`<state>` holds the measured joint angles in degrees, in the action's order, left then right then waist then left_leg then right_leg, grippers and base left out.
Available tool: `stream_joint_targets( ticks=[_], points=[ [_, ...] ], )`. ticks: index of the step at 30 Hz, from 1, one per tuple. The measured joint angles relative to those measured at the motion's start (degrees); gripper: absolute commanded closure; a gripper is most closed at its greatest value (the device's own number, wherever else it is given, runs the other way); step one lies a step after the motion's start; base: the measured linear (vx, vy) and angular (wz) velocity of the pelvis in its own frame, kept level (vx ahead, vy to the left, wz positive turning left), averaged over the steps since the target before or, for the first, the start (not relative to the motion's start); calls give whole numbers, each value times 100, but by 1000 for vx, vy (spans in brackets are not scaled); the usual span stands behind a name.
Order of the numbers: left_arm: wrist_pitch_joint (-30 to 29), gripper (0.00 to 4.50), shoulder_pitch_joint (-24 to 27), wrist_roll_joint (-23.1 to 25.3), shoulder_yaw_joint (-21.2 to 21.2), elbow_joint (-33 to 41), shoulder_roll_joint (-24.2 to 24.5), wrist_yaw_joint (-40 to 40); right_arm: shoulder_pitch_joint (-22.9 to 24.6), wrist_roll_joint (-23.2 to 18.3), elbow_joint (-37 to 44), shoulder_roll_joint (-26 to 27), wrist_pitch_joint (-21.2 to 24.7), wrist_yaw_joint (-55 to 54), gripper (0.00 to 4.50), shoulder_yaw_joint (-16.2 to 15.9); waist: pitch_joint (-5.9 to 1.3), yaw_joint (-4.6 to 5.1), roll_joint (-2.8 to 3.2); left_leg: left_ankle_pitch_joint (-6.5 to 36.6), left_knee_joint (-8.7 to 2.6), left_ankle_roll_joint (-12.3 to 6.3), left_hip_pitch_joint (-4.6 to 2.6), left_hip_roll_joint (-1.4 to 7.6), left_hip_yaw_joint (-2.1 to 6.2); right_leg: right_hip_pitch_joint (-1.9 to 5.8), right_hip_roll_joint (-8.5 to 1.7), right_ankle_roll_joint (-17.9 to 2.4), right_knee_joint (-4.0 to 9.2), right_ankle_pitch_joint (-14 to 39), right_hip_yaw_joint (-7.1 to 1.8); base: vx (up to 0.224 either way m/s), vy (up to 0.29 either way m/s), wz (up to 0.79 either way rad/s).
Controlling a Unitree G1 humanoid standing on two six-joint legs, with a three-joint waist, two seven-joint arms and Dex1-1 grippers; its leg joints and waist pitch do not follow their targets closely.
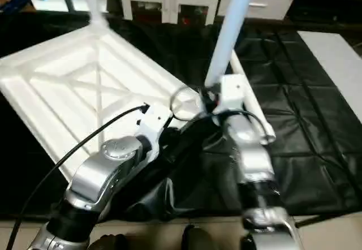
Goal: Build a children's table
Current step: Insert table leg to table base
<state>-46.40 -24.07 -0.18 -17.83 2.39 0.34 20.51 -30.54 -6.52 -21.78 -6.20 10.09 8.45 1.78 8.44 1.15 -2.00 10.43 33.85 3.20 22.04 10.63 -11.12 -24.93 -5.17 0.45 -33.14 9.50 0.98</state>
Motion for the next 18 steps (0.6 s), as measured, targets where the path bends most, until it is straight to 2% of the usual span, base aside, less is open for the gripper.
stream_joint_targets(
  ticks=[5,6,10,13,16,18],
  points=[
    [368,450,110,-66,-75,152,565,441,48,-115,74,-253,-104,792,261,-65,3,6,-5,0,-1,0,1,-3,-1,-15,0,-2,9,-52,-5,0,0,0],
    [461,450,160,-90,-71,222,726,578,111,-183,155,-359,-126,1029,205,-95,4,-4,-6,0,-3,0,1,-4,-2,-16,0,11,8,-79,-8,0,0,0],
    [682,450,299,-156,-5,434,1162,1004,327,-322,488,-718,-60,1678,171,-233,7,-61,3,0,-45,2,2,0,-12,-32,1,31,5,-113,-7,0,0,0],
    [916,450,447,-304,36,603,1544,1404,553,-550,877,-1132,133,2311,148,-265,15,-104,19,-1,-77,0,-1,2,-23,-42,3,-3,3,-136,-8,18,-4,0],
    [1418,450,727,-519,143,817,2131,1998,852,-888,1519,-1792,237,3194,148,-266,36,-154,56,-17,-94,-26,5,13,-32,-55,12,16,6,-117,-9,54,-8,-1],
    [1660,450,904,-659,265,908,2477,2393,967,-1116,1796,-2086,252,3716,148,-231,39,-159,58,-17,-114,-27,4,17,-37,-65,17,11,6,-103,-8,36,-6,-1]
  ],
)
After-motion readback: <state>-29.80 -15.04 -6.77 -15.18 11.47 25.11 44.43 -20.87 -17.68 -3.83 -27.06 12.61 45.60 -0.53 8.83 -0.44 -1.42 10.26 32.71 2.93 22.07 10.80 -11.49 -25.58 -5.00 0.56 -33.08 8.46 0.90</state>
